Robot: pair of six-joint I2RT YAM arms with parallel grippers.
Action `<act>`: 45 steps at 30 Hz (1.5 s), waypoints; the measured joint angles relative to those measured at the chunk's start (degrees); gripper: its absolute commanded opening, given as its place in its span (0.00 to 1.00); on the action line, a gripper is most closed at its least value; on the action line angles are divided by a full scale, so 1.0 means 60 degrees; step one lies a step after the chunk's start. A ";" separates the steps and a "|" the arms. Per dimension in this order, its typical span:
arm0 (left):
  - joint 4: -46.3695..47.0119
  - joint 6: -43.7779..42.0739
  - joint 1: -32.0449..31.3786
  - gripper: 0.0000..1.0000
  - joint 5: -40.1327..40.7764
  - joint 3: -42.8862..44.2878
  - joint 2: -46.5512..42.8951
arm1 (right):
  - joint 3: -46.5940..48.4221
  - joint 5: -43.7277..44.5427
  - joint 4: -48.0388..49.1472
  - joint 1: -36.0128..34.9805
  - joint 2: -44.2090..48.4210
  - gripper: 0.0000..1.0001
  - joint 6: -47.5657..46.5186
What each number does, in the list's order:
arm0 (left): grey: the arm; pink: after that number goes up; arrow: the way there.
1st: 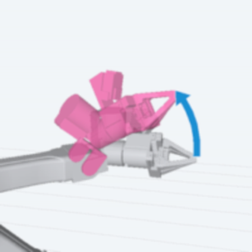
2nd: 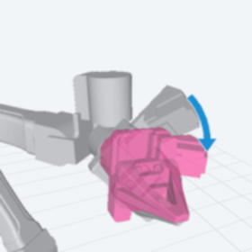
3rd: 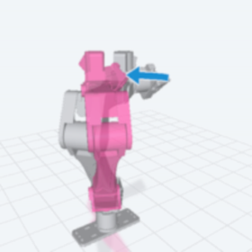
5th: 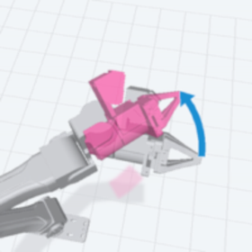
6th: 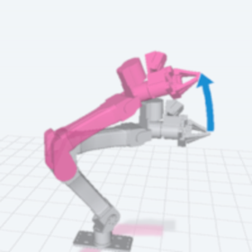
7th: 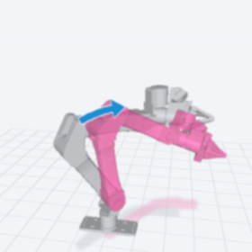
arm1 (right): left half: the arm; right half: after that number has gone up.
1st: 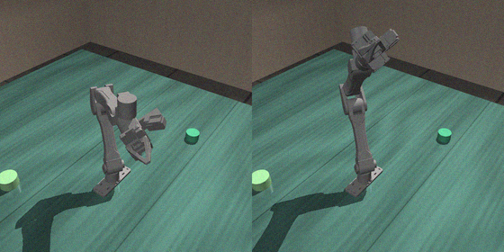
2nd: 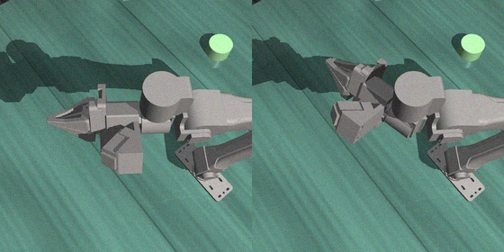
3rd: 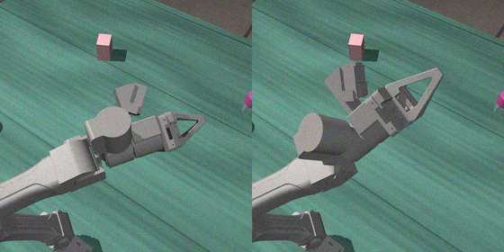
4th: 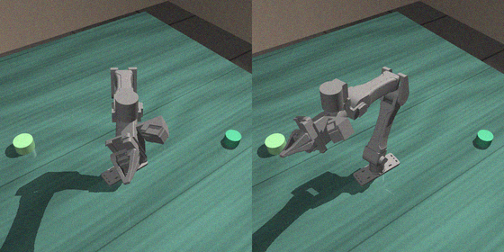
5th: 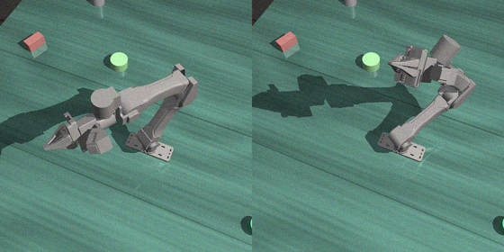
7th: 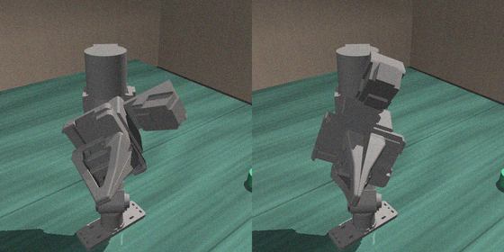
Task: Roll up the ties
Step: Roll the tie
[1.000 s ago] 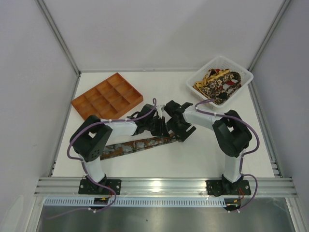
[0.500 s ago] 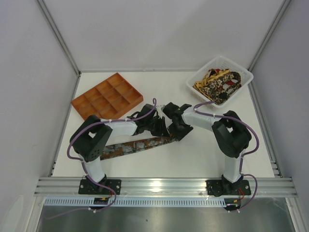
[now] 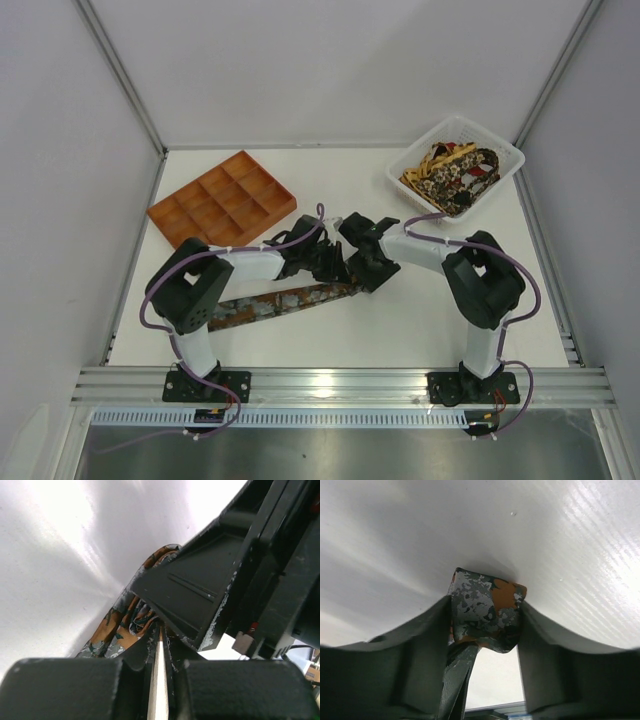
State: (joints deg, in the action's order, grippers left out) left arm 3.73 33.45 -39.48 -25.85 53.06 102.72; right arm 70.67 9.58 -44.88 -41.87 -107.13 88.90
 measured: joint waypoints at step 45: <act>-0.0415 0.0306 -0.0321 0.04 -0.0211 -0.0659 -0.1545 | -0.6113 -0.7544 0.7471 0.1996 0.4776 0.00 -0.8754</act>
State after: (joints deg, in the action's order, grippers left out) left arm 1.23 35.29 -41.41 -27.11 49.10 93.45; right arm 34.00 -35.68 -0.05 -29.89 -78.48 36.38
